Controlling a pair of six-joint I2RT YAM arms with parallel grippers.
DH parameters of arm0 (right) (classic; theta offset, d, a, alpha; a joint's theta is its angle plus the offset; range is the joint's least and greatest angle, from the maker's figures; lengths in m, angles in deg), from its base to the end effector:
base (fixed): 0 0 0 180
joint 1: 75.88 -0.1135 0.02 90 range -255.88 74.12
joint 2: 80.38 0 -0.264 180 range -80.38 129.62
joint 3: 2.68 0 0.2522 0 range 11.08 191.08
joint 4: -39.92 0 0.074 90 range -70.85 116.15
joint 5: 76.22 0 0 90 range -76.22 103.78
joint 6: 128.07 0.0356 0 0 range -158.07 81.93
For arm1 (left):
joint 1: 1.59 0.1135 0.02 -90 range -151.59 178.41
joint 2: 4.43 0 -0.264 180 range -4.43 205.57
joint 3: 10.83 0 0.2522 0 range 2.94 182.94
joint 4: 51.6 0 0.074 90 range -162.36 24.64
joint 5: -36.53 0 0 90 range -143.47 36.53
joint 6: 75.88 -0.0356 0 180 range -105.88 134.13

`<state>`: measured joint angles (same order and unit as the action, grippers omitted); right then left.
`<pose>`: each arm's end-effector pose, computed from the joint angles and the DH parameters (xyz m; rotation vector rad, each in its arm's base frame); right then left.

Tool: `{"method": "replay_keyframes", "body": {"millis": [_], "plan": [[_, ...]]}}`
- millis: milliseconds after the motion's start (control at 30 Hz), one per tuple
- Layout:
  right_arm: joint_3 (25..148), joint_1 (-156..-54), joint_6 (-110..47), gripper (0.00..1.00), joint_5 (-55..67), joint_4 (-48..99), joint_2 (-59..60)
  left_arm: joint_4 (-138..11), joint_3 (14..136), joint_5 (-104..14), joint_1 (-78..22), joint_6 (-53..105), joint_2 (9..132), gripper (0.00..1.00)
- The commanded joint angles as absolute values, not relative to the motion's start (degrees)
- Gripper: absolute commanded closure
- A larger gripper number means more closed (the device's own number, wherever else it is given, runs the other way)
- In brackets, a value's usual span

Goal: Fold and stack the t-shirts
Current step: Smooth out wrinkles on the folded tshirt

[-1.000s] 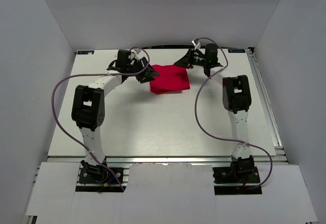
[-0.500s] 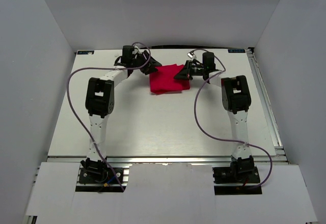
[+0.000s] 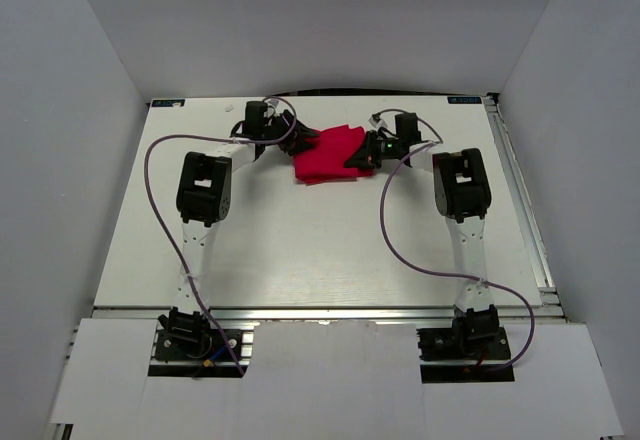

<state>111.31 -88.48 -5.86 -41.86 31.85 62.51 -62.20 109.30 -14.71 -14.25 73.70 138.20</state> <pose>0.5074 0.1435 0.0943 -0.1965 2.2720 1.4952 0.5298 -0.1419 0.1217 -0.5202 2.3139 -1.4061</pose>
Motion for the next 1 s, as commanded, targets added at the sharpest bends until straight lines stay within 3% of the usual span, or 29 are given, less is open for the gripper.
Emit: {"method": "replay_keyframes", "body": {"millis": [0, 367, 433, 567, 600, 700, 733, 767, 967], "plan": [[109.96, -87.31, -8.10, 0.93, -39.48, 28.70, 63.58, -60.44, 107.70, -15.60, -13.54, 74.59, 137.60, 0.43], [111.53, -86.69, 4.65, 0.93, -54.42, 50.42, 58.67, -56.30, 107.53, -11.54, -13.19, 73.19, 129.35, 0.41], [115.39, -86.25, -2.68, 0.93, -54.52, 45.08, 55.86, -58.22, 106.56, -11.81, -12.93, 70.57, 125.67, 0.40], [123.64, -85.46, -27.99, 0.93, -49.87, 18.74, 49.19, -64.64, 104.02, -13.91, -12.84, 61.54, 117.76, 0.37], [126.10, -85.46, -33.97, 0.93, -45.07, 7.63, 48.04, -66.66, 102.97, -14.35, -12.84, 60.63, 115.82, 0.36], [125.26, -85.46, -48.85, 0.93, -37.05, -4.55, 43.03, -66.59, 96.12, -15.41, -12.84, 57.20, 107.21, 0.33], [124.29, -85.46, -53.32, 0.93, -35.46, -6.61, 41.71, -66.33, 92.18, -15.41, -12.84, 56.41, 104.93, 0.24], [122.89, -85.46, -55.01, 0.93, -32.66, -8.19, 38.65, -66.06, 90.23, -15.33, -12.84, 55.44, 100.64, 0.04], [109.18, -85.37, -61.79, 0.88, -22.37, -10.23, 23.63, -66.24, 76.62, -15.94, -12.84, 52.27, 84.38, 0.02]]}}
